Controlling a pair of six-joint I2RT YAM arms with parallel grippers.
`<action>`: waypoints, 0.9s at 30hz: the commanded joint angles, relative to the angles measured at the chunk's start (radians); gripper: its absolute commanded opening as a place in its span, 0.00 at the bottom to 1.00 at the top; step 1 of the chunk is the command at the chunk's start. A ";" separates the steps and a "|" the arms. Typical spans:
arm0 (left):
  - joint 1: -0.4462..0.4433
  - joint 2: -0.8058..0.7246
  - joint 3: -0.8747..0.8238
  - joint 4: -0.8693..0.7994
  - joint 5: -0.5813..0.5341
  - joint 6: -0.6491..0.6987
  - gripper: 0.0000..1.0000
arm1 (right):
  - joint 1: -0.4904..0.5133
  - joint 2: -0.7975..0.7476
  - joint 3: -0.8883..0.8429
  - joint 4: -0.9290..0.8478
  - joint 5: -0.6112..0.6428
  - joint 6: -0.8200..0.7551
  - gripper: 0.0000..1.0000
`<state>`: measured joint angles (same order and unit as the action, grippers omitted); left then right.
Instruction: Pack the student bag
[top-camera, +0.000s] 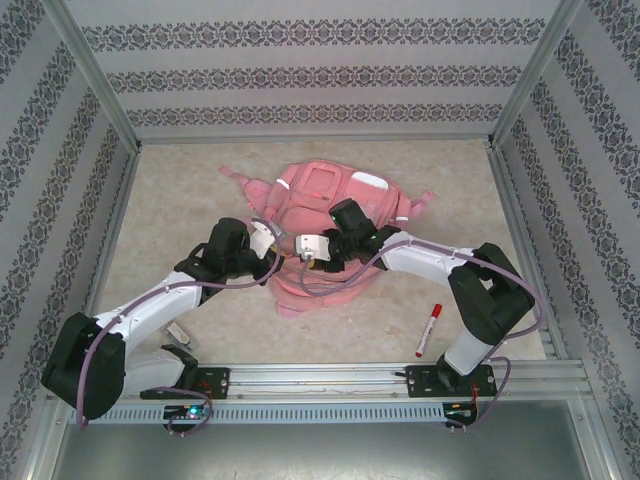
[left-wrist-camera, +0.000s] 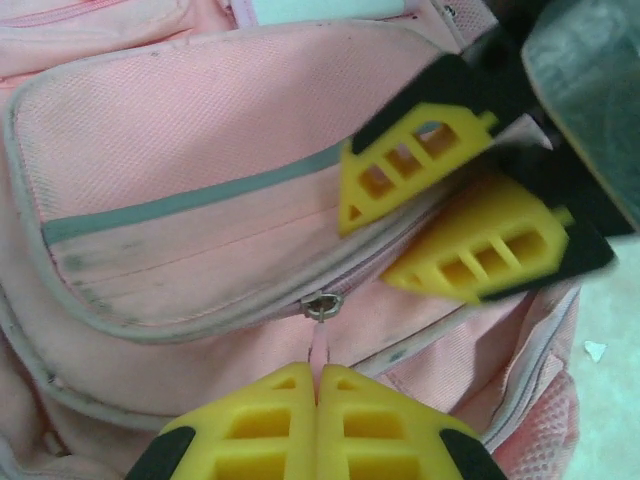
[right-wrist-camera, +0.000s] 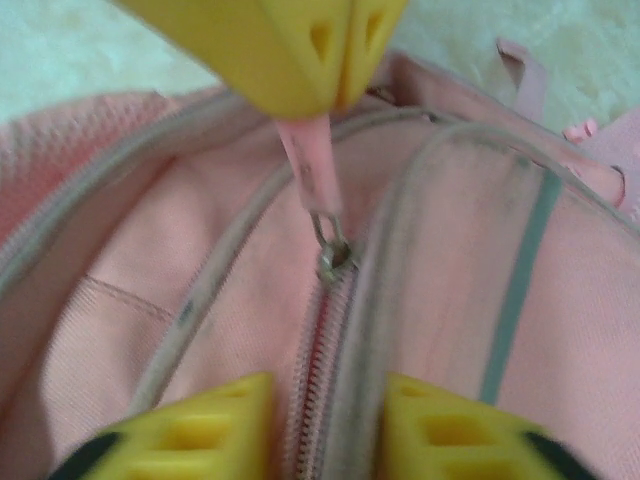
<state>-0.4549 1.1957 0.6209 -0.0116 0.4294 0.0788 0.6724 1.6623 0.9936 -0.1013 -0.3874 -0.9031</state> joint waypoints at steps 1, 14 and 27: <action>0.052 -0.023 -0.006 -0.018 -0.090 0.039 0.00 | -0.006 -0.030 -0.002 -0.102 0.142 -0.110 0.01; 0.260 0.192 0.119 -0.002 -0.111 0.258 0.00 | -0.112 -0.284 -0.215 -0.128 0.031 -0.306 0.00; 0.230 0.152 0.088 -0.021 0.438 0.599 0.39 | -0.159 -0.287 -0.176 -0.072 -0.252 -0.050 0.41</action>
<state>-0.2165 1.3808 0.7155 0.0074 0.7277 0.5163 0.5240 1.3788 0.7761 -0.1844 -0.4969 -1.0657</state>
